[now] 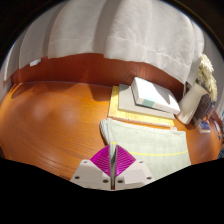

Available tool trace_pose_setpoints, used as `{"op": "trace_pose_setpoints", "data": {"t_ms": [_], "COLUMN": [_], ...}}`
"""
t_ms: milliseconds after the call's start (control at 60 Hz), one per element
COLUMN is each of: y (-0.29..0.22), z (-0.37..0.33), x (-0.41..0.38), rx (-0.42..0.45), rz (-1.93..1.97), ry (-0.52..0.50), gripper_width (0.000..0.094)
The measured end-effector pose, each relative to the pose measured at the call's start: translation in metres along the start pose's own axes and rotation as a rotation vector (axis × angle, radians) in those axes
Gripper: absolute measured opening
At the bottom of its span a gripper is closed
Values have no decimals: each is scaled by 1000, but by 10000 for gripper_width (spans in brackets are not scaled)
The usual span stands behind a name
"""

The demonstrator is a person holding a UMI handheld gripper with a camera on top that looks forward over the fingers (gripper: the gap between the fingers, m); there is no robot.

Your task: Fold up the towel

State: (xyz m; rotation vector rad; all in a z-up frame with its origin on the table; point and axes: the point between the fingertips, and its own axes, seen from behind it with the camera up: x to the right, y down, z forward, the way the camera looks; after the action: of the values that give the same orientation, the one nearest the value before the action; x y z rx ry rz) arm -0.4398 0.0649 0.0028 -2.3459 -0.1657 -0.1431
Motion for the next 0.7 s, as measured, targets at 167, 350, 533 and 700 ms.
{"op": "trace_pose_setpoints", "data": {"t_ms": [167,350,533,700], "y": [-49,-42,22,35], "z": [-52,-64,-44,-81], "x": [89,209,276,303], "rx": [98,113,6,77], "rz": [27,10,-34,-10], "ry": [99,192,148,24], "gripper_width": [30,41,562,627]}}
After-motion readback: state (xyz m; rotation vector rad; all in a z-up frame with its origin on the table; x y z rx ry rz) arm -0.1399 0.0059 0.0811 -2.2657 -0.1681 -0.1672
